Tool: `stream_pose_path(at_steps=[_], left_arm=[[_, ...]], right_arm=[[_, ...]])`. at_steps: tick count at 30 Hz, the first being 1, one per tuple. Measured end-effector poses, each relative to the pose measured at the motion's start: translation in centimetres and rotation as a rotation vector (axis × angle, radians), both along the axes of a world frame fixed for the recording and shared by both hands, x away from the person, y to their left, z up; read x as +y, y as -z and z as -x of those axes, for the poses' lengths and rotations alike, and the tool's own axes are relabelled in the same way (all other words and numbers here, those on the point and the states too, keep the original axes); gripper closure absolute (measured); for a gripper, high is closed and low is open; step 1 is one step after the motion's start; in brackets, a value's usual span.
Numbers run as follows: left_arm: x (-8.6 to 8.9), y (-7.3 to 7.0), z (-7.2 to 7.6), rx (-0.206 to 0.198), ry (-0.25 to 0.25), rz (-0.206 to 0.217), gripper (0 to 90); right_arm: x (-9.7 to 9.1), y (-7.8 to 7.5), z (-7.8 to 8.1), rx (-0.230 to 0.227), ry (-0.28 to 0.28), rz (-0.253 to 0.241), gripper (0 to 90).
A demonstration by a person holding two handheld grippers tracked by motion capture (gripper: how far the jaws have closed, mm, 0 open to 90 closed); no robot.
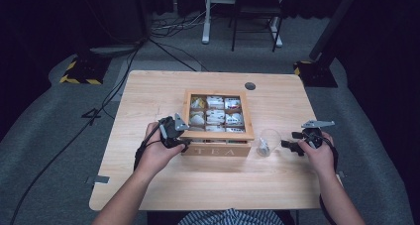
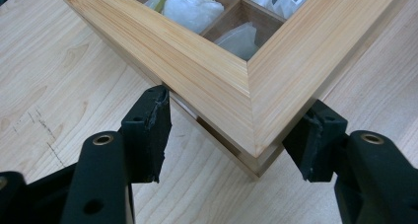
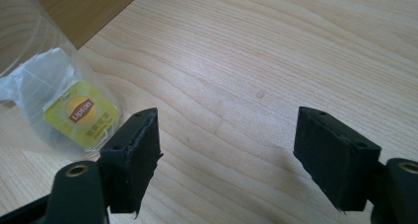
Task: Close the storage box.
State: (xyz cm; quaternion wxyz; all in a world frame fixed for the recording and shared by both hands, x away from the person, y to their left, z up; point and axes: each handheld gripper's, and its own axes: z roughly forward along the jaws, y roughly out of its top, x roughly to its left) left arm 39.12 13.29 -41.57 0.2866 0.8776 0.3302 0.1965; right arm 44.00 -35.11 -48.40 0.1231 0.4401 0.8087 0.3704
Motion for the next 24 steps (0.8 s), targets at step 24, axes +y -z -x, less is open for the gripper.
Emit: stream_pose_path(at_steps=[24], left_arm=[[0.22, 0.19, 0.05, 0.112, 0.003, 0.018, 38.8]], right_arm=[[0.06, 0.22, -0.11, 0.009, -0.002, -0.002, 26.2]])
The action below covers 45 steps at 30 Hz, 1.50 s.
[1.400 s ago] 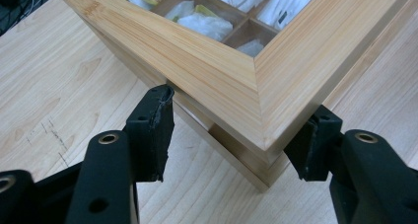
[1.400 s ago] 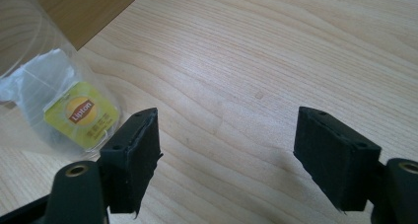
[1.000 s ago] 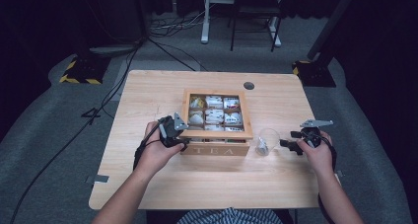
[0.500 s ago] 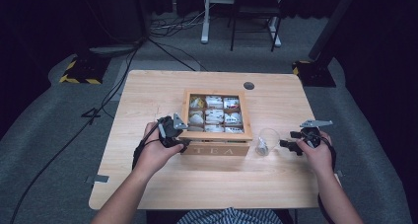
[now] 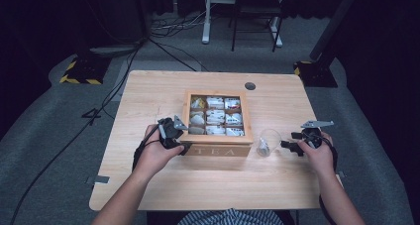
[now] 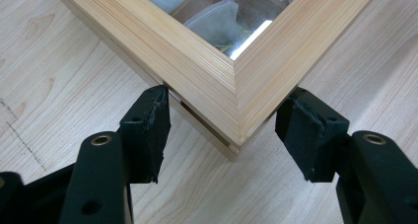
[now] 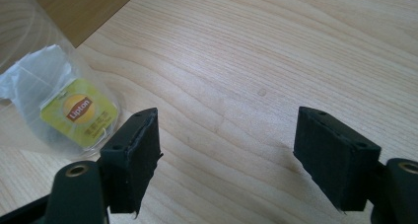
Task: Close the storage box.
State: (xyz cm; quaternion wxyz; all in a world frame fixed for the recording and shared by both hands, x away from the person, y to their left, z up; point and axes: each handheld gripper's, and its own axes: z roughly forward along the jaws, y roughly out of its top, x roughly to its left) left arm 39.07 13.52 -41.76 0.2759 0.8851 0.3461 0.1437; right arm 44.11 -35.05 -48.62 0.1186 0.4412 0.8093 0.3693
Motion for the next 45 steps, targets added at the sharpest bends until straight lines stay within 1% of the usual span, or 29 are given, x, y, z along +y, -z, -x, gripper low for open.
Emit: stream_pose_path(at_steps=[2, 4, 7, 8, 9, 10, 16, 18, 20, 23, 24, 26, 27, 29, 30, 31, 32, 34, 35, 38, 41, 43, 45], left_arm=[[0.0, 0.1, 0.0, 0.007, -0.004, 0.005, 38.8], [0.0, 0.2, 0.0, 0.024, -0.01, 0.005, 38.4], [-0.1, 0.4, 0.1, 0.03, -0.004, -0.01, 36.6], [-0.1, 0.4, 0.1, 0.029, 0.002, -0.016, 36.2], [-0.2, 0.5, 0.2, 0.029, -0.003, -0.012, 35.7], [-0.1, 0.5, 0.2, 0.027, -0.003, -0.009, 35.6], [0.0, 0.7, 0.3, 0.018, 0.0, 0.013, 34.7], [0.1, 0.6, 0.4, 0.012, 0.001, 0.032, 32.5], [0.5, 0.2, 0.6, 0.001, 0.013, 0.058, 32.2], [1.1, -0.4, 0.9, -0.015, 0.023, 0.119, 29.7], [1.3, -0.6, 1.1, -0.021, 0.025, 0.128, 28.7], [1.8, -1.1, 1.2, -0.054, 0.023, 0.145, 27.2], [2.0, -1.2, 1.3, -0.06, 0.019, 0.152, 26.1], [2.6, -1.4, 1.5, -0.079, 0.003, 0.165, 25.0], [3.0, -1.5, 1.6, -0.097, -0.012, 0.162, 24.5], [3.5, -1.5, 1.8, -0.107, -0.022, 0.167, 23.6], [3.9, -1.6, 1.8, -0.115, -0.029, 0.163, 22.7], [5.0, -1.7, 2.0, -0.129, -0.056, 0.165, 22.5], [5.7, -1.7, 2.1, -0.14, -0.078, 0.163, 22.3], [7.3, -1.8, 2.3, -0.158, -0.115, 0.16, 20.8], [8.7, -1.7, 2.2, -0.169, -0.14, 0.15, 19.3], [9.3, -1.6, 2.1, -0.181, -0.163, 0.147, 18.1], [10.2, -1.2, 1.7, -0.183, -0.189, 0.137, 17.5]], right_arm=[[0.0, 0.0, 0.0, 0.002, -0.004, 0.0, 26.2], [0.1, 0.0, -0.1, 0.004, -0.003, -0.002, 26.2], [0.1, 0.0, -0.2, 0.004, -0.007, -0.004, 26.2], [0.1, 0.0, -0.2, 0.005, -0.007, -0.004, 26.1], [0.1, 0.1, -0.3, 0.0, -0.009, -0.005, 26.1], [0.2, 0.0, -0.3, 0.007, -0.006, -0.006, 26.2], [0.3, 0.1, -0.4, 0.008, -0.008, -0.008, 26.1], [0.3, 0.1, -0.5, 0.009, -0.012, -0.006, 26.1], [0.3, 0.1, -0.5, 0.007, -0.011, -0.006, 26.1], [0.3, 0.1, -0.7, 0.001, -0.013, -0.006, 26.0], [0.3, 0.1, -0.7, 0.006, -0.01, -0.009, 26.1], [0.4, 0.2, -0.8, 0.008, -0.013, -0.007, 26.0], [0.4, 0.2, -0.9, 0.007, -0.014, -0.007, 26.0], [0.4, 0.2, -1.2, 0.009, -0.013, -0.01, 26.0], [0.5, 0.2, -1.3, 0.001, -0.015, -0.011, 26.0], [0.5, 0.2, -1.5, 0.005, -0.013, -0.008, 26.0], [0.7, 0.2, -1.7, 0.005, -0.012, -0.01, 26.0], [0.8, 0.2, -2.0, 0.002, -0.018, -0.011, 26.0], [1.0, 0.2, -2.1, 0.005, -0.016, -0.01, 26.0], [1.2, 0.1, -2.4, -0.004, -0.016, 0.0, 25.9], [1.1, 0.2, -2.6, -0.006, -0.013, 0.0, 25.9], [1.0, 0.4, -2.7, -0.008, -0.008, 0.004, 25.8], [0.9, 0.5, -2.8, -0.005, 0.001, 0.006, 25.6]])
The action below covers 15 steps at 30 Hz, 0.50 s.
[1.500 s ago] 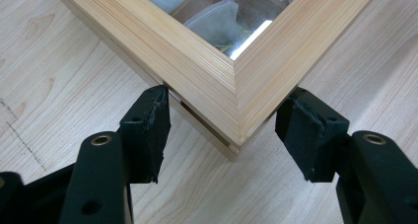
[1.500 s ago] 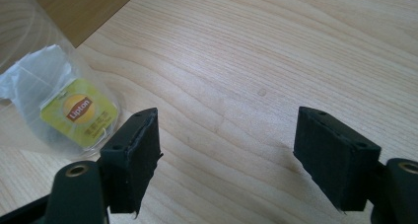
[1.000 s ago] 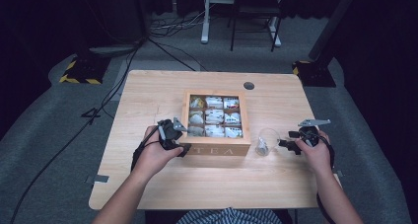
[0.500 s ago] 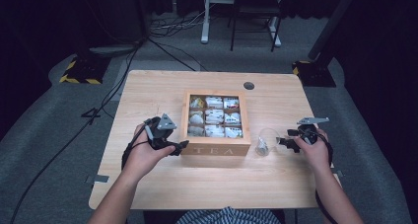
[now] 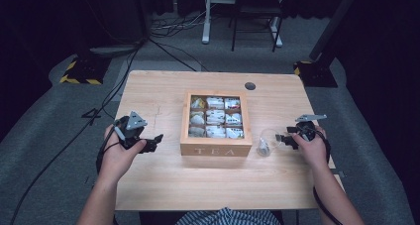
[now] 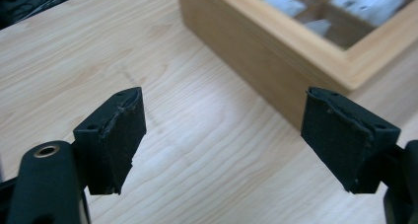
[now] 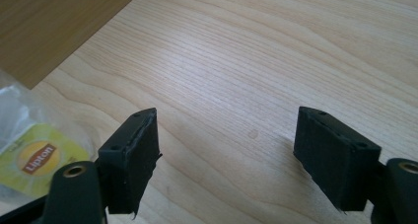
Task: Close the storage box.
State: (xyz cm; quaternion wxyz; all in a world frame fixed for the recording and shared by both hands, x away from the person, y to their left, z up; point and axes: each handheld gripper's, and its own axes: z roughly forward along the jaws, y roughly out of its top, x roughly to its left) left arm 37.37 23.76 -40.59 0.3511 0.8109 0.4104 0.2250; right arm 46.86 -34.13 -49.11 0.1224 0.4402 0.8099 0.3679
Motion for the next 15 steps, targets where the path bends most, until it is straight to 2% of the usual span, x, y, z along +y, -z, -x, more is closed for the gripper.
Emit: stream_pose_path(at_steps=[4, 7, 9, 11, 15], left_arm=[[1.4, 1.3, -0.8, 0.02, -0.049, -0.024, 17.3], [2.2, 2.3, -1.4, 0.048, -0.086, -0.016, 17.3], [2.7, 3.0, -1.8, 0.039, -0.123, -0.004, 17.3], [3.2, 3.9, -2.3, 0.055, -0.156, -0.003, 17.1], [4.0, 5.7, -3.0, 0.102, -0.17, -0.013, 17.1]], right_arm=[[-0.3, 0.2, -0.1, -0.006, 0.008, 0.002, 24.7], [-0.5, 0.4, 0.0, -0.01, 0.016, 0.005, 24.4], [-0.6, 0.5, 0.0, -0.017, 0.014, 0.01, 24.0], [-0.7, 0.5, 0.1, -0.026, 0.017, 0.01, 23.6], [-0.7, 0.7, 0.2, -0.041, 0.013, 0.022, 22.4]])
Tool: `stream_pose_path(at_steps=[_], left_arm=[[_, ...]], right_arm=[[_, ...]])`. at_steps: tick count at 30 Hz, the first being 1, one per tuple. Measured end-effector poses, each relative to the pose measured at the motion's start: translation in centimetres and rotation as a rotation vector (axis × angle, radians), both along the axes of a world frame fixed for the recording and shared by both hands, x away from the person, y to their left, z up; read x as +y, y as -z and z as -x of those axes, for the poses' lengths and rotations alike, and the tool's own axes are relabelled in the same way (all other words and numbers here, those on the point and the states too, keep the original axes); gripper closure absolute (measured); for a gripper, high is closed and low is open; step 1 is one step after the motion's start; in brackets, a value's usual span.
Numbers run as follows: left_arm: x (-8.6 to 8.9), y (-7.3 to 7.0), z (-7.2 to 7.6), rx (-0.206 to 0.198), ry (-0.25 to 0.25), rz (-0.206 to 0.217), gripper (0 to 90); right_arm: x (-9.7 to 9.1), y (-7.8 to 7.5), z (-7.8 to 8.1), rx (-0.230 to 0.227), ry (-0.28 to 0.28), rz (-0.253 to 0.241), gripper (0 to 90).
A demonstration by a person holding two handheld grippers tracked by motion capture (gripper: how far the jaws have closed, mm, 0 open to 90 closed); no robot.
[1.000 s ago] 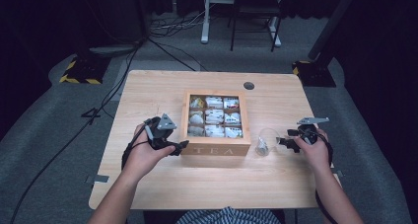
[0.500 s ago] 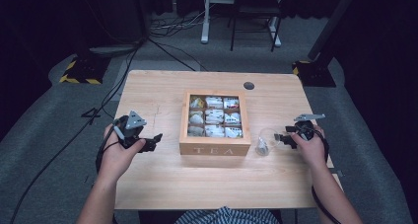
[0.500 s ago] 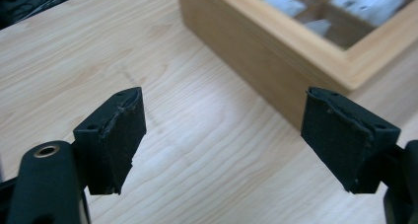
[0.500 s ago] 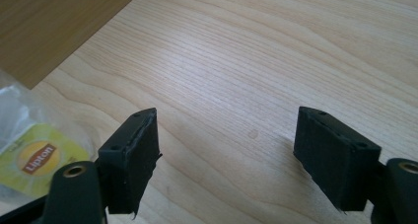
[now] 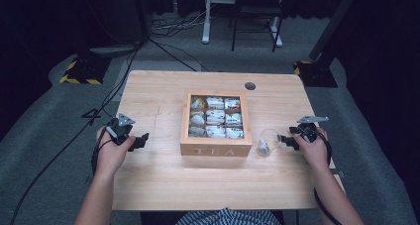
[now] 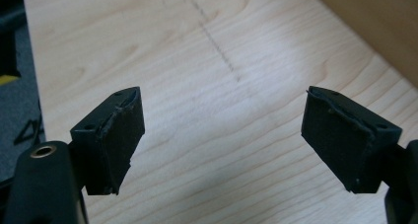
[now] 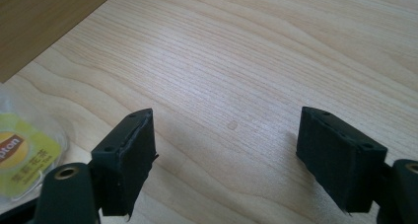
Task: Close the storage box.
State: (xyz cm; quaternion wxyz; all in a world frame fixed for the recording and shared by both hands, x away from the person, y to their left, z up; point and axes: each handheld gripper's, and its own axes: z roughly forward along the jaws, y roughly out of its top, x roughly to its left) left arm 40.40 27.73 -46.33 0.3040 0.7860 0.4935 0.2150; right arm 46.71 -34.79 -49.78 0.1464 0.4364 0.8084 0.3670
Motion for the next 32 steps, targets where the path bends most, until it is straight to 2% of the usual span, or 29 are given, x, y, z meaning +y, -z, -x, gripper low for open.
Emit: stream_pose_path(at_steps=[3, 5, 8, 10, 11, 14, 19, 21, 32], left_arm=[[0.4, 1.0, -0.4, -0.007, 0.002, -0.016, 17.1], [0.6, 1.5, -0.6, -0.011, 0.034, -0.018, 17.0], [0.8, 2.2, -0.7, 0.037, 0.044, -0.007, 17.1], [0.8, 2.7, -0.9, 0.038, 0.047, -0.015, 16.9], [0.7, 2.8, -0.9, 0.051, 0.044, -0.015, 16.8], [0.7, 3.3, -1.2, 0.043, 0.037, -0.045, 16.3], [0.7, 3.7, -1.4, 0.042, 0.028, 0.015, 15.2], [0.9, 4.1, -1.4, 0.032, 0.021, 0.058, 14.6], [0.9, 4.1, -1.4, 0.031, 0.006, 0.054, 12.5]], right_arm=[[0.2, 0.2, 0.0, -0.018, -0.003, 0.014, 21.2], [0.2, 0.2, 0.1, -0.028, -0.006, 0.025, 20.2], [0.3, 0.3, 0.1, -0.038, -0.009, 0.033, 19.1], [0.4, 0.4, 0.1, -0.045, -0.011, 0.039, 17.6], [0.4, 0.5, 0.1, -0.05, -0.01, 0.04, 17.1], [0.5, 0.6, 0.1, -0.059, -0.011, 0.051, 16.5], [0.6, 0.6, 0.1, -0.062, -0.013, 0.057, 16.1], [0.6, 0.6, 0.1, -0.062, -0.013, 0.058, 15.9], [0.7, 0.6, 0.1, -0.064, -0.013, 0.064, 14.9]])
